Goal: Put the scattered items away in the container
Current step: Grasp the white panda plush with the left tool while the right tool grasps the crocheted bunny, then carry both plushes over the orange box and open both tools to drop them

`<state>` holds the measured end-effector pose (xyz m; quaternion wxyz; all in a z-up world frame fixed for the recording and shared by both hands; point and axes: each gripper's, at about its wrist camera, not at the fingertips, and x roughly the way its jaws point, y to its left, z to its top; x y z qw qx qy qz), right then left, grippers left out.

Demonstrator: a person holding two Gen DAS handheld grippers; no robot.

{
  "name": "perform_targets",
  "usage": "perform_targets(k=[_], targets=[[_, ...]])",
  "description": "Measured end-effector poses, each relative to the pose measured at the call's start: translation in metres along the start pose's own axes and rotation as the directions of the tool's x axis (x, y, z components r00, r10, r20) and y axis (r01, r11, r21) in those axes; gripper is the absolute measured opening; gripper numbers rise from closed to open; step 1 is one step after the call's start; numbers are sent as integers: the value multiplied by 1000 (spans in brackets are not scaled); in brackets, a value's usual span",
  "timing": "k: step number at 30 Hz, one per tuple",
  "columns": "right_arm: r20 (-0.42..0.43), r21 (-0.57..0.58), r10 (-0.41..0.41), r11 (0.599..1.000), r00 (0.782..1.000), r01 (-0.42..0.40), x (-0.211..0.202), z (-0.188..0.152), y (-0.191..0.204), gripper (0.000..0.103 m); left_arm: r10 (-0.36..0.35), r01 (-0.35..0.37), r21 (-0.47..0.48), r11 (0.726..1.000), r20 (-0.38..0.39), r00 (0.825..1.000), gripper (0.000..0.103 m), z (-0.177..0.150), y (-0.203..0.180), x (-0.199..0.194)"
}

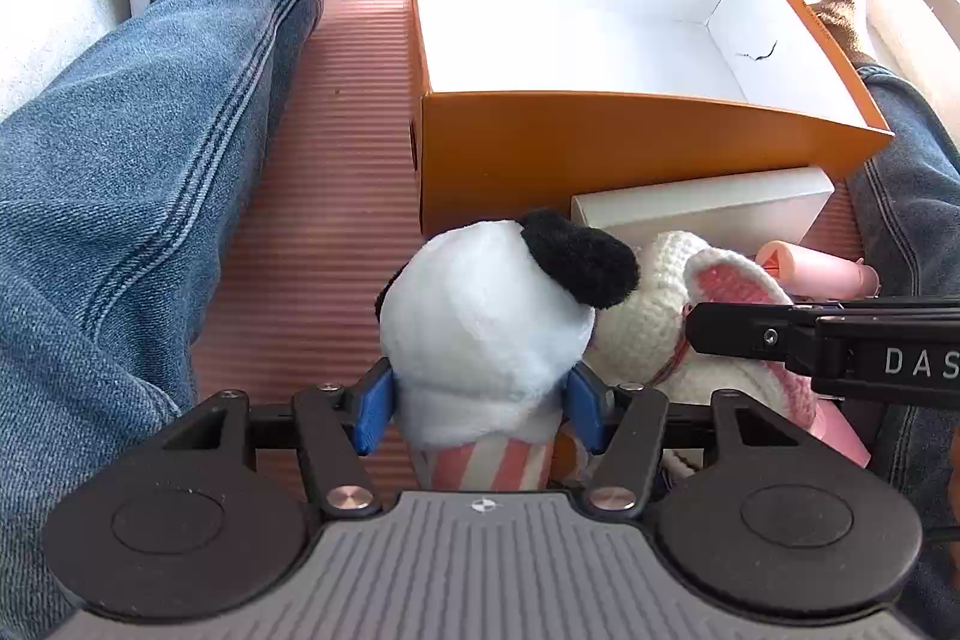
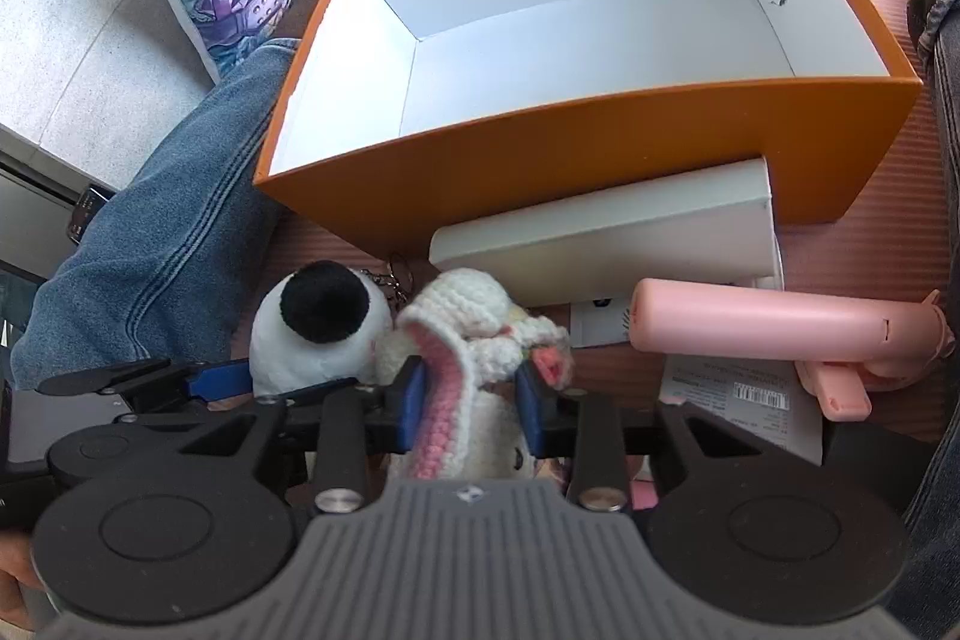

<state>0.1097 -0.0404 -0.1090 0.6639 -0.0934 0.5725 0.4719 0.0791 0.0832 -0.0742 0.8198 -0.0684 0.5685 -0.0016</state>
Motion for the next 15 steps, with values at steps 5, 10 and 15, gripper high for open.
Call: perform_targets(k=[5,10,15], targets=[[20,-10,7,1000,1000,-7,-9,1,2,13,-56,58,-47,997,50,997,68,-4,2,-21],[62,-19,32,999,998,-31,-22,0,6,6,-85,91,-59,994,98,992,68,4,2,-35],[100,-60,50,997,994,-44,-40,3,18,5,-105,111,-40,993,145,984,68,20,-4,-52]])
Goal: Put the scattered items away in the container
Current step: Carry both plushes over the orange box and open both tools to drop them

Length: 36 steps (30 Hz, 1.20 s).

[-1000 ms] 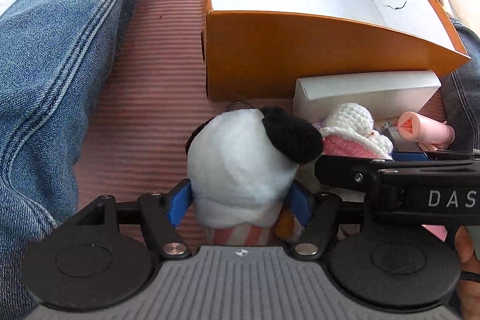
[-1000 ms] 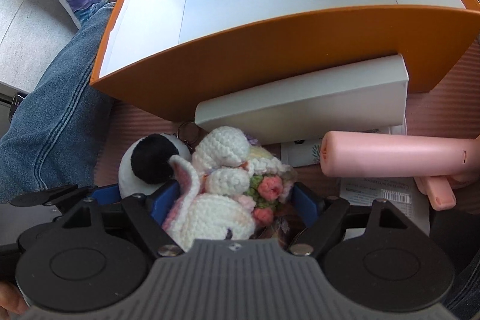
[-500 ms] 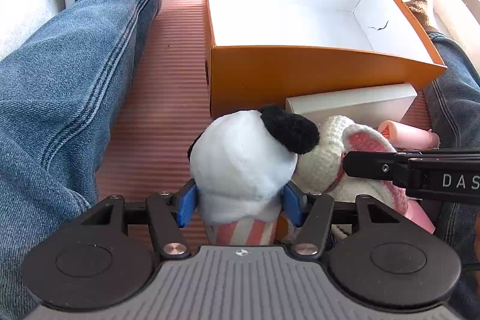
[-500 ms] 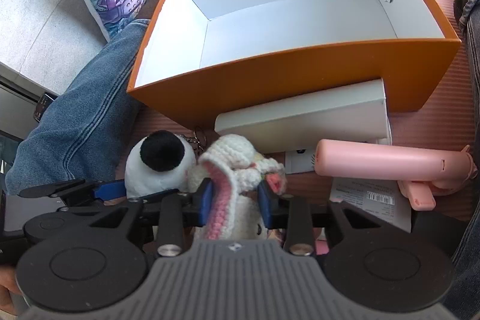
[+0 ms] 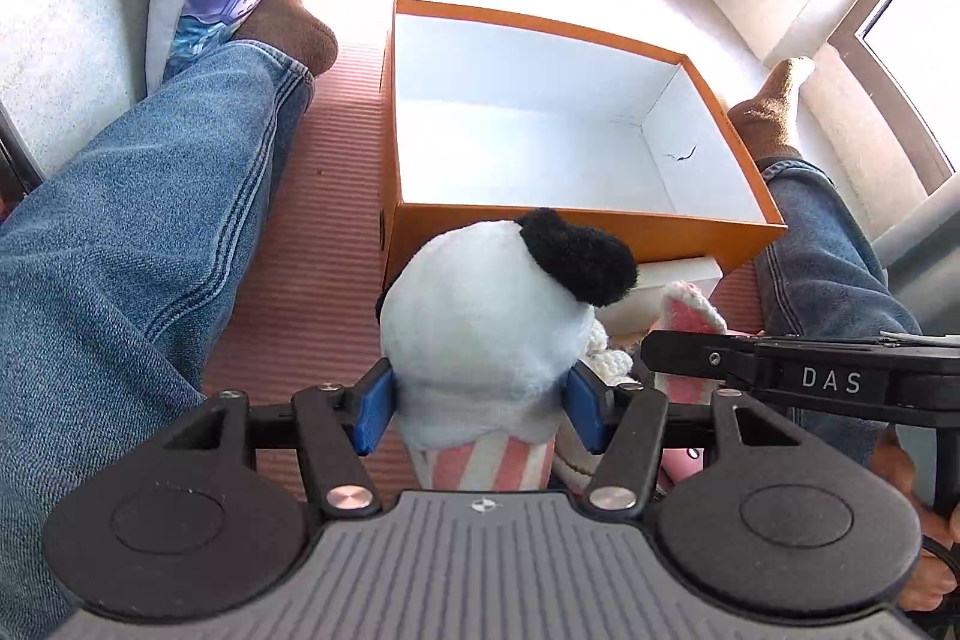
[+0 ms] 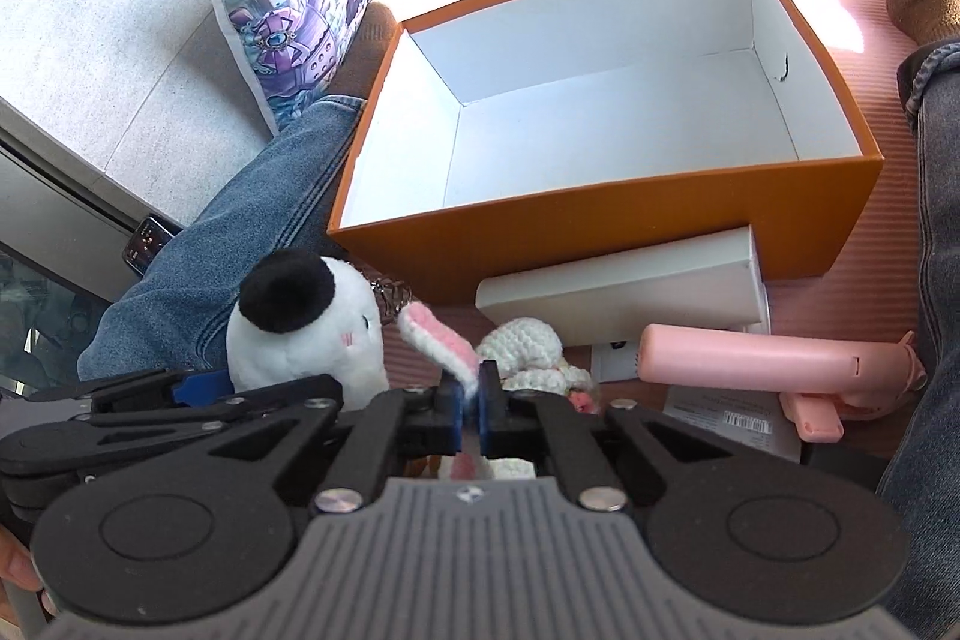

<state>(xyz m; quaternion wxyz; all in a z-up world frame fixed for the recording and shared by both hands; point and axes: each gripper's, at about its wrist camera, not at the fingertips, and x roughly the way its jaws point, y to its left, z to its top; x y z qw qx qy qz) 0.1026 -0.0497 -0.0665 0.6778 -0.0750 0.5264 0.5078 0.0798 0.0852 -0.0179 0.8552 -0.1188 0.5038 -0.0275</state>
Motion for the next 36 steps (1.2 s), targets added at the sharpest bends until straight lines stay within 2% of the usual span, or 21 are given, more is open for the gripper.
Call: perform_targets(k=[10,19,23,28,32,36], targets=[[129,-84,46,996,991,-36,-49,28,24,5,-26,26,8,1000,67,997,68,35,-1,-27],[269,-159,58,987,961,-15,-74,85,41,5,-42,42,8,999,103,994,68,79,-7,-26],[322,-181,46,983,946,14,-67,115,45,5,-41,43,-18,999,116,992,68,104,-7,-15],[336,-180,28,983,941,35,-56,143,42,5,-28,34,-52,998,108,994,68,124,-4,1],[344,-197,21,979,939,50,-50,151,39,5,-38,44,-62,997,98,995,68,134,-1,14],[263,-205,-2,977,965,58,-16,144,27,5,-24,26,-48,999,41,999,68,135,-3,44]])
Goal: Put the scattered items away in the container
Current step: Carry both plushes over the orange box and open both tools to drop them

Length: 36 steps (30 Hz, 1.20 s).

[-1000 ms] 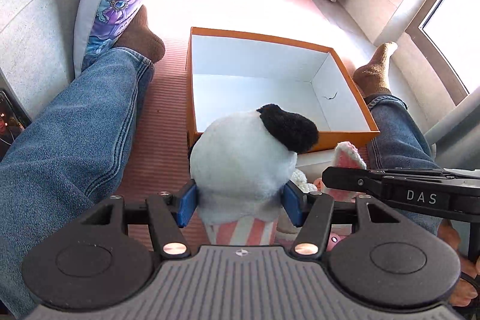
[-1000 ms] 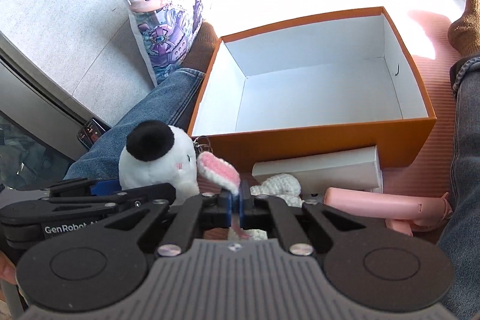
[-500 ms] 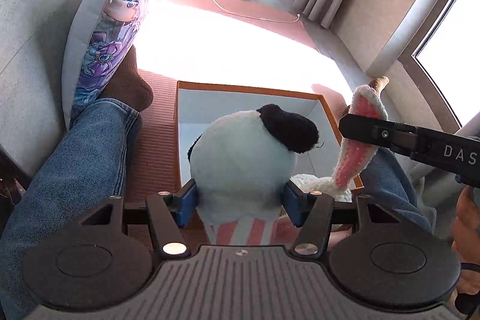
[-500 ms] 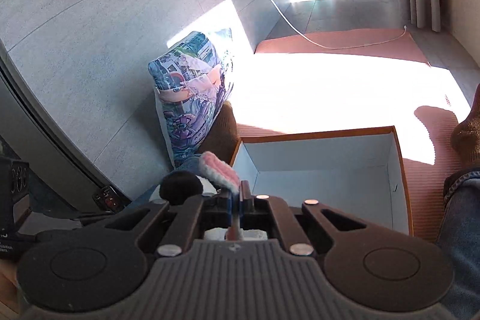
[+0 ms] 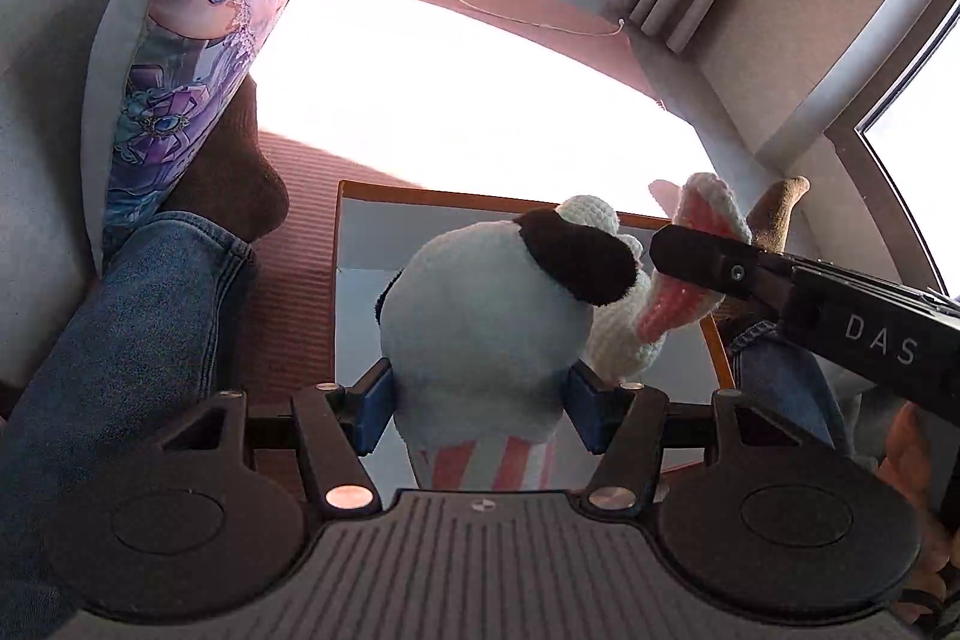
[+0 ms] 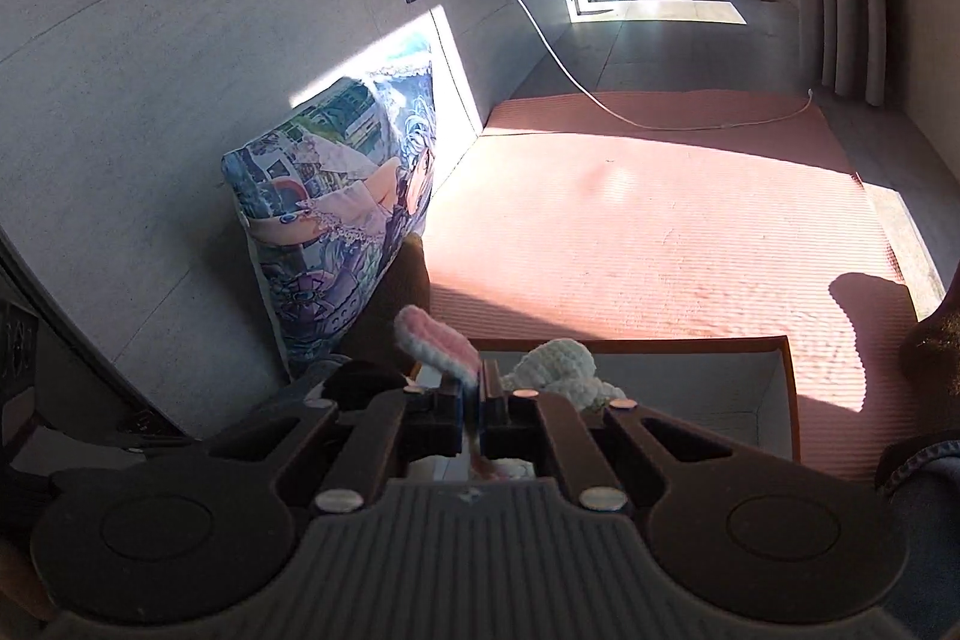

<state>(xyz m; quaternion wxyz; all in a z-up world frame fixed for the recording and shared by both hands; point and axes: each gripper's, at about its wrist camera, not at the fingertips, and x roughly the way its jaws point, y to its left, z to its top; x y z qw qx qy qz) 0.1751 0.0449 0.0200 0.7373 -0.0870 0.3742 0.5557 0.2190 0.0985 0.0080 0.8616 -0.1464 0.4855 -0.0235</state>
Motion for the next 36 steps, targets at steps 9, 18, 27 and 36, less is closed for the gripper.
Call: perform_targets(k=[9,18,27,36], targets=[[-223,132,40,991,974,-11,57,-66,-35,5,124,-119,94,988,-51,991,68,-13,-9,39],[-230,139,44,990,972,-12,48,-71,-38,8,187,-174,157,972,-69,980,68,-16,-22,56],[-254,123,45,992,966,-13,48,-71,-35,21,220,-199,176,964,-109,969,69,-19,-21,73],[-232,101,-6,994,973,30,42,-63,-42,46,250,-227,186,956,-112,962,70,-19,-17,81]])
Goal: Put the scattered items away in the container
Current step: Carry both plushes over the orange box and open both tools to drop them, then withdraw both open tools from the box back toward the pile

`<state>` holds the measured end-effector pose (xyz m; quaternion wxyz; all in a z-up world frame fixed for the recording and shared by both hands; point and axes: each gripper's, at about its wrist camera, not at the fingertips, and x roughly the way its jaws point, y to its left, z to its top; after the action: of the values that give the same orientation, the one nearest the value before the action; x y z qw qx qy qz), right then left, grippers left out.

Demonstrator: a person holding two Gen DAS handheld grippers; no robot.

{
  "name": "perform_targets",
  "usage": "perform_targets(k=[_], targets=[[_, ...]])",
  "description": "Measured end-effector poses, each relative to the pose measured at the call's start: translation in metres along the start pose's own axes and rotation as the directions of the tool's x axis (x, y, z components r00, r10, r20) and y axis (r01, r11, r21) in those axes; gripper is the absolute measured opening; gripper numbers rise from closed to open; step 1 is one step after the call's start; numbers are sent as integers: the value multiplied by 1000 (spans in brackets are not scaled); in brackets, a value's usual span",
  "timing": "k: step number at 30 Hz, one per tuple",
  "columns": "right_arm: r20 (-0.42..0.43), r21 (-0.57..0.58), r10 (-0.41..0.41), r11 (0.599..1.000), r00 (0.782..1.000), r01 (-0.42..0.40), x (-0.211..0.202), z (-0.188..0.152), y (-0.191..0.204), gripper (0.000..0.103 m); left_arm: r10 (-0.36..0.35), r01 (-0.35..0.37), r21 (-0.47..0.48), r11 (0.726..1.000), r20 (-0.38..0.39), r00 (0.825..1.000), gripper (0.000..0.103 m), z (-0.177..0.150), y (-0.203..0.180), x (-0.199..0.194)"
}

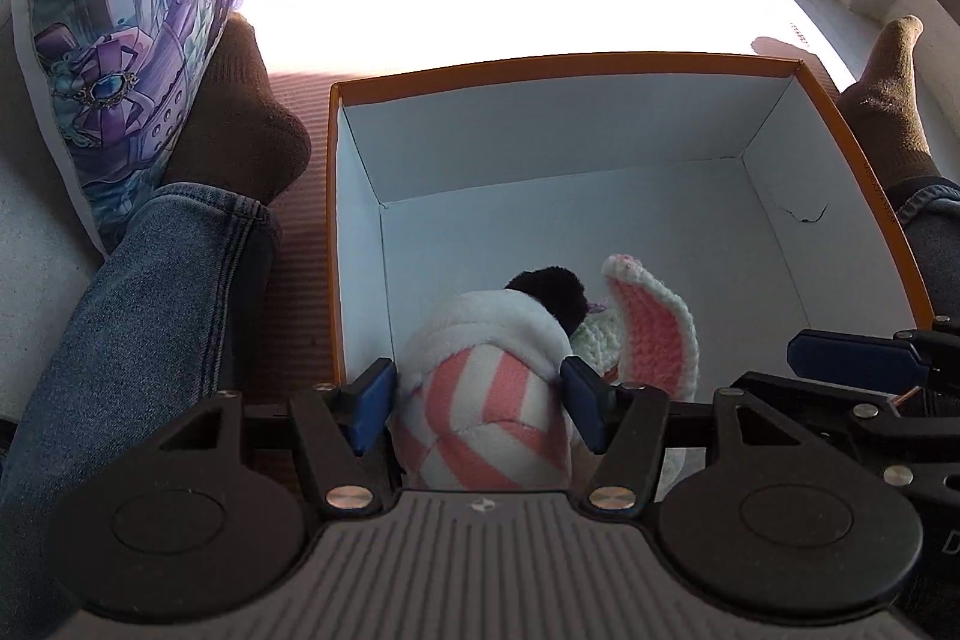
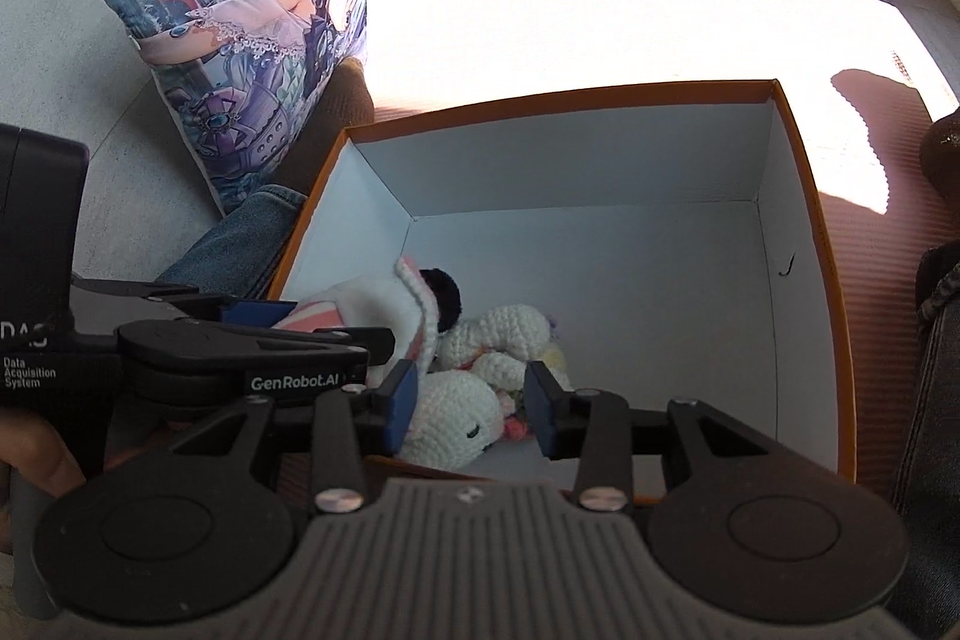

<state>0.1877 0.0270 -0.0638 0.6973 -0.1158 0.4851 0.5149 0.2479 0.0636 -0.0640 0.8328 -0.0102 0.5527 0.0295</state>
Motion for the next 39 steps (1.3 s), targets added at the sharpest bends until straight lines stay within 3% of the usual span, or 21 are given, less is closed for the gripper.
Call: perform_targets(k=[4,7,11,12,16,20,30,36,39], targets=[[-13,32,-52,998,999,52,7,6,-9,50,-9,9,6,1000,29,1000,71,0,1,-3],[-37,66,-93,993,995,96,19,11,-18,51,-60,62,-20,998,92,994,71,1,6,-16],[-98,136,-68,987,993,81,39,18,-31,51,-126,133,-49,990,134,983,69,8,16,-27],[-113,151,-54,986,992,71,45,19,-32,51,-139,148,-56,987,135,981,63,10,18,-27],[-151,175,-16,984,988,43,64,21,-29,50,-155,160,-60,985,80,985,45,13,19,-14],[-200,162,8,987,980,25,78,14,-19,46,-118,118,-33,992,-2,993,38,4,13,3],[-168,83,-33,995,985,47,74,10,-9,46,-57,57,16,998,7,998,38,-3,7,0],[-73,22,-68,997,995,70,38,7,2,46,-40,37,39,999,79,996,41,-8,0,-32],[-17,-14,-81,997,997,81,16,4,10,46,-34,28,55,998,111,993,47,-14,-6,-51]])
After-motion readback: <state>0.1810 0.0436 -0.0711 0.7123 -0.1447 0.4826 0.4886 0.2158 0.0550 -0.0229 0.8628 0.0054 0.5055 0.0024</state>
